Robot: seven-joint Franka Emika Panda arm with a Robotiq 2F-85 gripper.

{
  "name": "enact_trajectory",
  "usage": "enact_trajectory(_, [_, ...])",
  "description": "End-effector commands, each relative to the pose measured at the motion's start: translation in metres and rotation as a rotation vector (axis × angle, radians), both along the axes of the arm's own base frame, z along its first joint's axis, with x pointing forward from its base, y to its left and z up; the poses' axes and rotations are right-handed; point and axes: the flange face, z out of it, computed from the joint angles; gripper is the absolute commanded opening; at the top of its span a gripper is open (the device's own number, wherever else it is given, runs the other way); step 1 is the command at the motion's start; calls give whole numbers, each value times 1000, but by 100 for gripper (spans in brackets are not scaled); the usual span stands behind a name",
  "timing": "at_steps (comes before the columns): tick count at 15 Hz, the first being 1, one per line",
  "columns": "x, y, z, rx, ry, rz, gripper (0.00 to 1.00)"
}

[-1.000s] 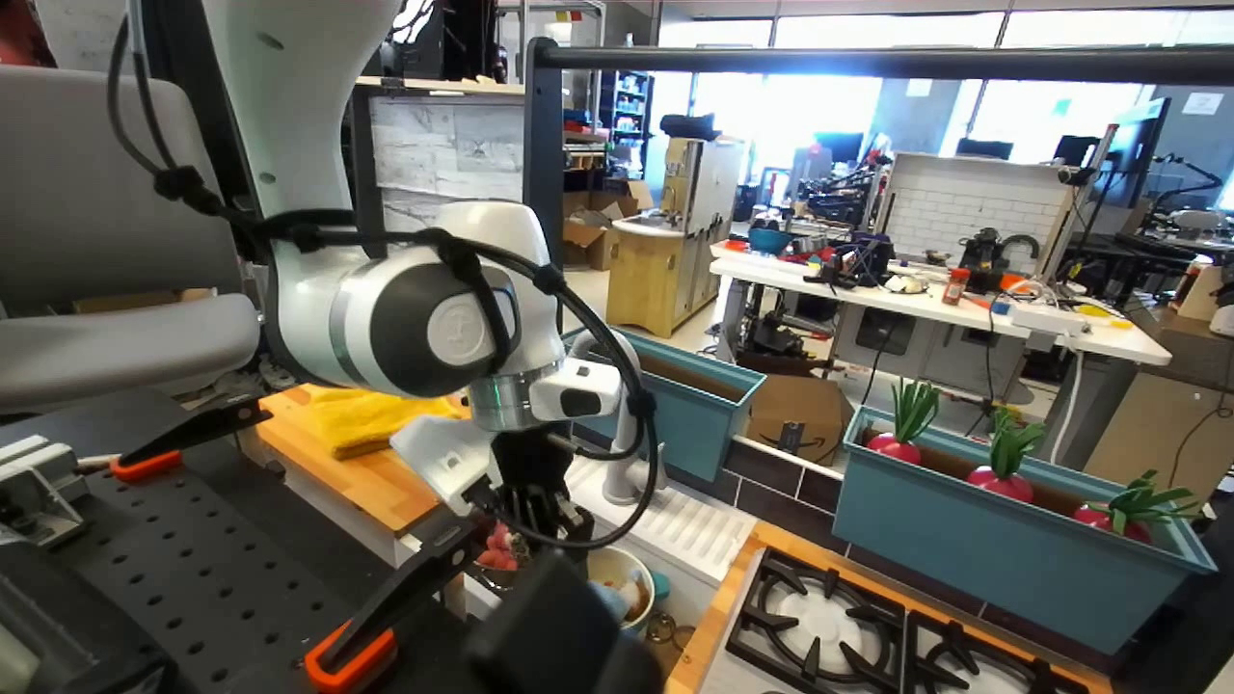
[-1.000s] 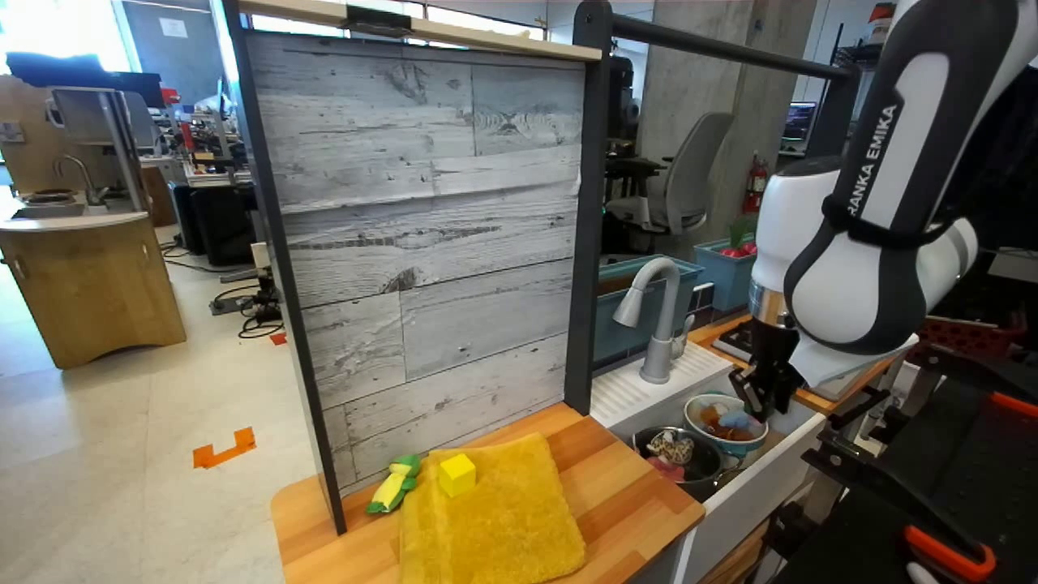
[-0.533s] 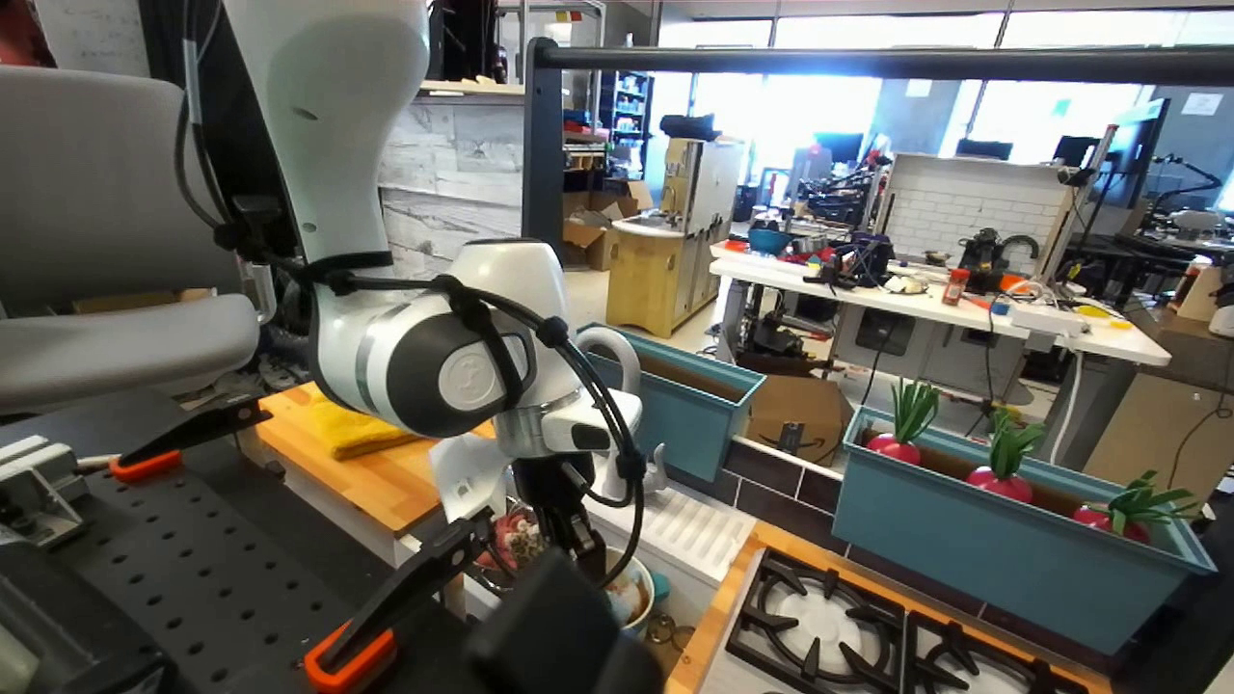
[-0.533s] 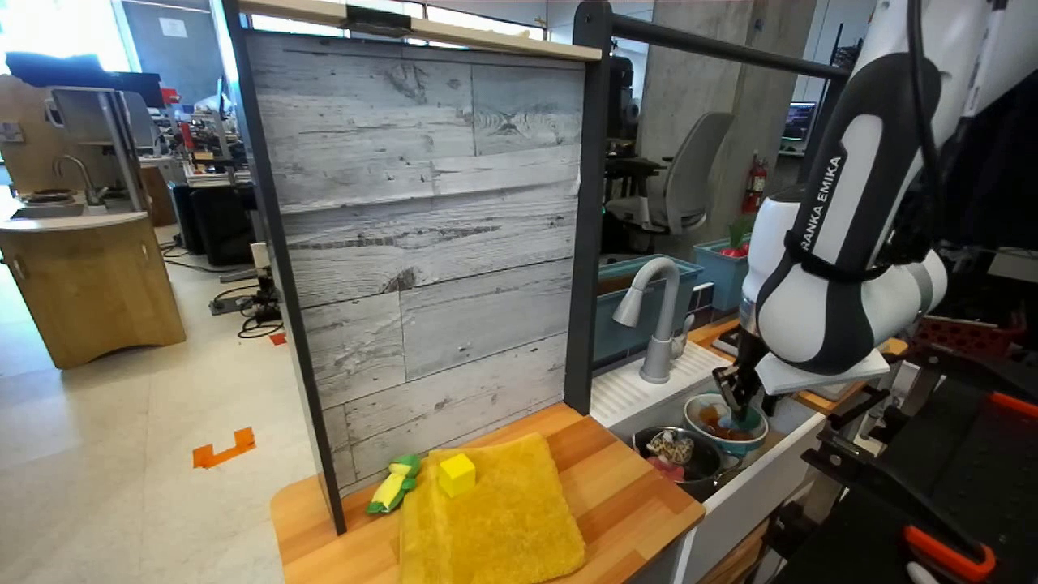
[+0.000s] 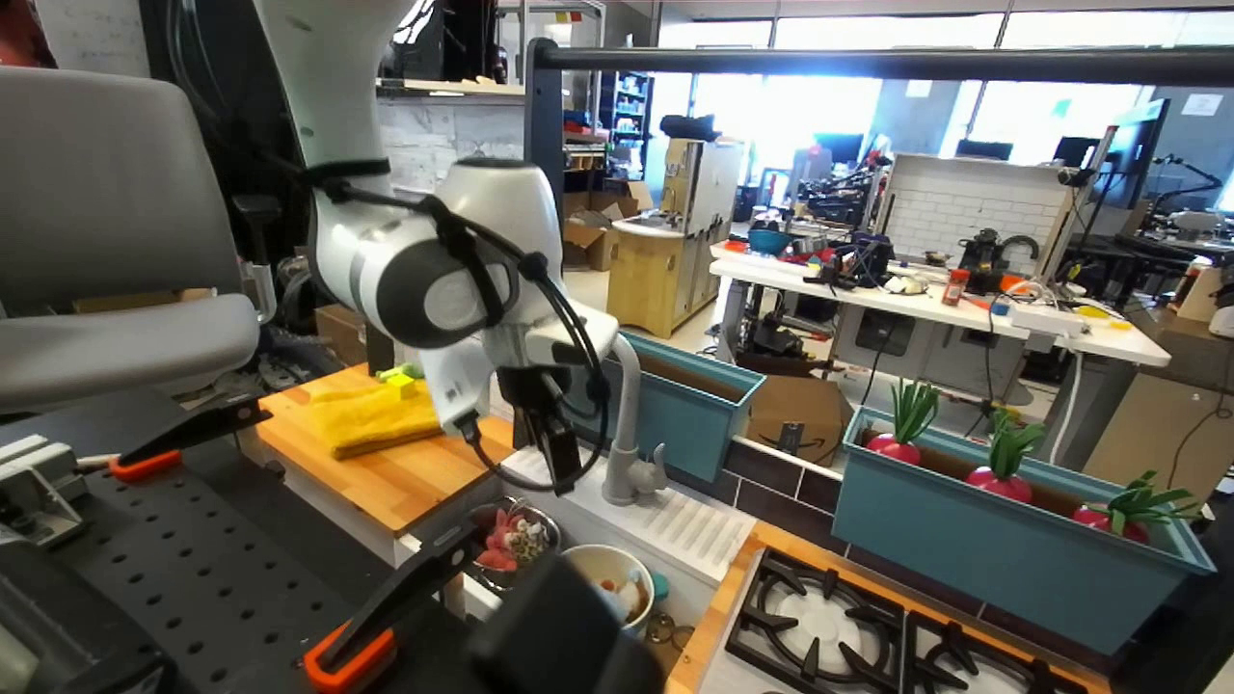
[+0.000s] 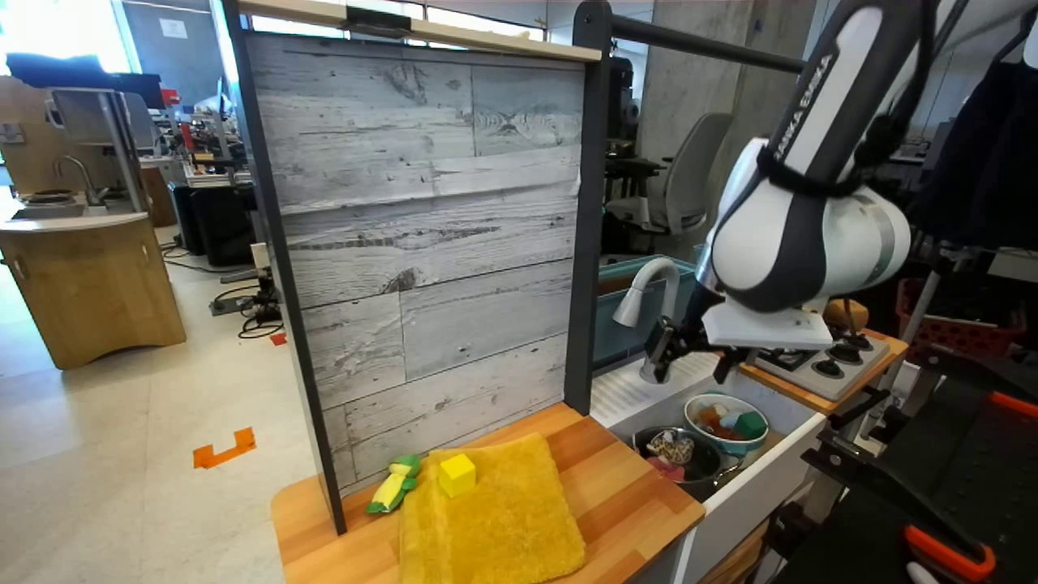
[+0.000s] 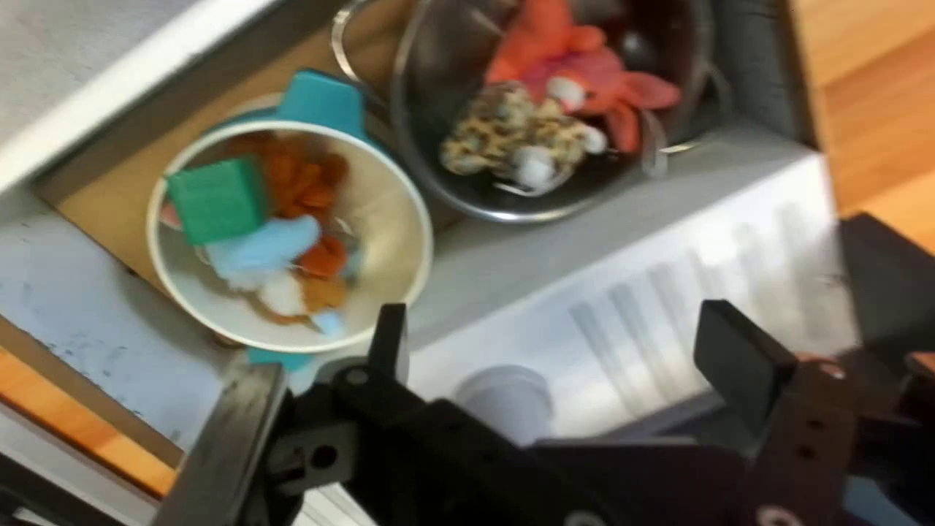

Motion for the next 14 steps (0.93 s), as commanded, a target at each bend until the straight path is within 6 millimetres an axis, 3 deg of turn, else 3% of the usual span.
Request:
enact_trajectory(1, [19,50,76,96,-99,146,100])
enact_trajectory(5, [56,127,142,229,-89,326,100])
enact_trajectory(7, [68,156,162,315,-46,398,100])
enact_trajectory(8, [71,164,166,353,-18,436,100])
enact_trajectory(9, [59,157,155,290,-42,353,100])
enact_trajectory(12, [58,151,157,324,-6,375,100])
enact_trajectory(14, [47,160,145,284,-29,406,100])
